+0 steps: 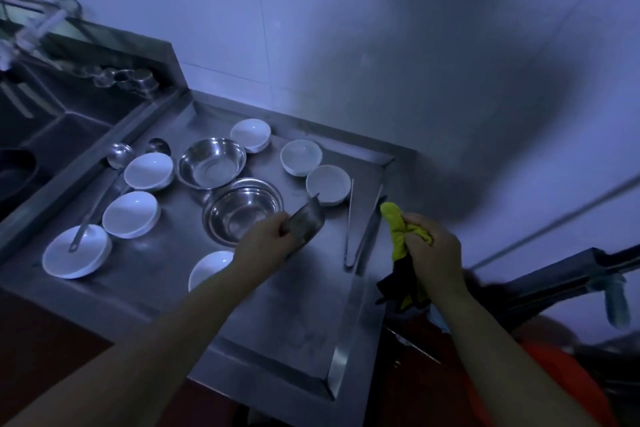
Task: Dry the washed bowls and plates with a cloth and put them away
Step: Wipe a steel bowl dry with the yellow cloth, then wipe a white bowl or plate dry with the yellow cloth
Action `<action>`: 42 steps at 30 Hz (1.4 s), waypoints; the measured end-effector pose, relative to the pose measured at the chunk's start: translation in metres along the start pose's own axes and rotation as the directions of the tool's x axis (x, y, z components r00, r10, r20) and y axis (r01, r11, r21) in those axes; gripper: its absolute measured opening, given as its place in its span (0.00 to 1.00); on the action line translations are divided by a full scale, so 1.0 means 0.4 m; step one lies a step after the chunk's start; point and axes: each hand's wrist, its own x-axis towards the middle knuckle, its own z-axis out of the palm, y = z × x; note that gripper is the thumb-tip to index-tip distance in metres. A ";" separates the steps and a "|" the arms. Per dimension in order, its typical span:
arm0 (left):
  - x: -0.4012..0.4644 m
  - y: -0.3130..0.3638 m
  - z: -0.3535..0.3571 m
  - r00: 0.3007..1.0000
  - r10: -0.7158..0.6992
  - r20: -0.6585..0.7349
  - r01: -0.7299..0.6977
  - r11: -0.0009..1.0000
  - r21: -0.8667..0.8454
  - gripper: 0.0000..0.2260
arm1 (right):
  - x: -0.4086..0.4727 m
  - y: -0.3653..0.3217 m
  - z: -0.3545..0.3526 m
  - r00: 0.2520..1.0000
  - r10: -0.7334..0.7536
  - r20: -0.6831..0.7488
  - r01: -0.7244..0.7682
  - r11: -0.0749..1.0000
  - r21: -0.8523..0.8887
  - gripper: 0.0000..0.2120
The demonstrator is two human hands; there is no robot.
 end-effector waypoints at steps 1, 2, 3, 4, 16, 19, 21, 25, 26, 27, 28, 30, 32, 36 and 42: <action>0.000 -0.019 0.030 0.999 0.027 0.021 -0.029 0.995 0.096 0.07 | -0.009 0.017 0.004 0.999 0.030 -0.014 -0.030 0.999 0.014 0.18; 0.001 -0.039 0.059 0.998 0.062 0.021 -0.065 0.976 0.210 0.04 | -0.017 0.033 0.007 0.998 0.059 -0.017 -0.059 0.998 0.027 0.18; 0.001 -0.058 0.084 0.995 0.094 0.023 -0.097 0.947 0.307 0.04 | -0.025 0.047 0.011 0.996 0.083 -0.010 -0.083 0.996 0.035 0.19; 0.002 -0.077 0.105 0.992 0.122 0.042 -0.128 0.913 0.386 0.06 | -0.033 0.060 0.014 0.995 0.102 0.000 -0.102 0.994 0.040 0.19; 0.019 -0.151 0.200 0.903 0.293 0.313 -0.429 0.595 0.680 0.19 | -0.087 0.079 0.063 0.983 0.180 0.020 -0.181 0.978 0.102 0.18; 0.026 -0.186 0.227 0.896 0.325 0.303 -0.442 0.589 0.676 0.19 | -0.099 0.071 0.078 0.977 0.203 0.065 -0.210 0.971 0.113 0.17; 0.026 -0.205 0.238 0.904 0.299 0.306 -0.427 0.637 0.642 0.12 | -0.107 0.065 0.087 0.977 0.200 0.078 -0.208 0.971 0.115 0.17; 0.016 -0.233 0.227 0.940 0.128 0.318 -0.298 0.762 0.574 0.13 | -0.121 0.040 0.108 0.979 0.179 0.099 -0.190 0.975 0.117 0.18; 0.004 -0.239 0.208 0.956 0.129 0.264 -0.254 0.815 0.520 0.17 | -0.124 0.033 0.114 0.980 0.168 0.103 -0.180 0.977 0.112 0.18; -0.011 -0.251 0.186 0.976 0.131 0.175 -0.198 0.871 0.449 0.19 | -0.126 0.026 0.121 0.982 0.159 0.105 -0.170 0.980 0.106 0.18; -0.023 -0.266 0.160 0.989 0.131 0.072 -0.148 0.915 0.376 0.19 | -0.127 0.021 0.128 0.982 0.152 0.108 -0.163 0.982 0.099 0.17; -0.049 -0.310 0.103 0.991 0.073 -0.115 -0.039 0.960 0.276 0.18 | -0.131 0.013 0.144 0.980 0.149 0.129 -0.161 0.982 0.095 0.17; -0.071 -0.368 0.048 0.969 -0.043 -0.244 0.106 0.962 0.251 0.20 | -0.139 0.003 0.169 0.976 0.148 0.161 -0.167 0.980 0.112 0.17; -0.081 -0.450 -0.013 0.899 -0.372 -0.232 0.423 0.876 0.233 0.22 | -0.169 -0.021 0.222 0.970 0.151 0.190 -0.178 0.975 0.136 0.18; -0.046 -0.481 -0.019 0.799 -0.598 -0.061 0.597 0.801 -0.043 0.17 | -0.203 -0.041 0.268 0.965 0.134 0.224 -0.159 0.983 0.096 0.18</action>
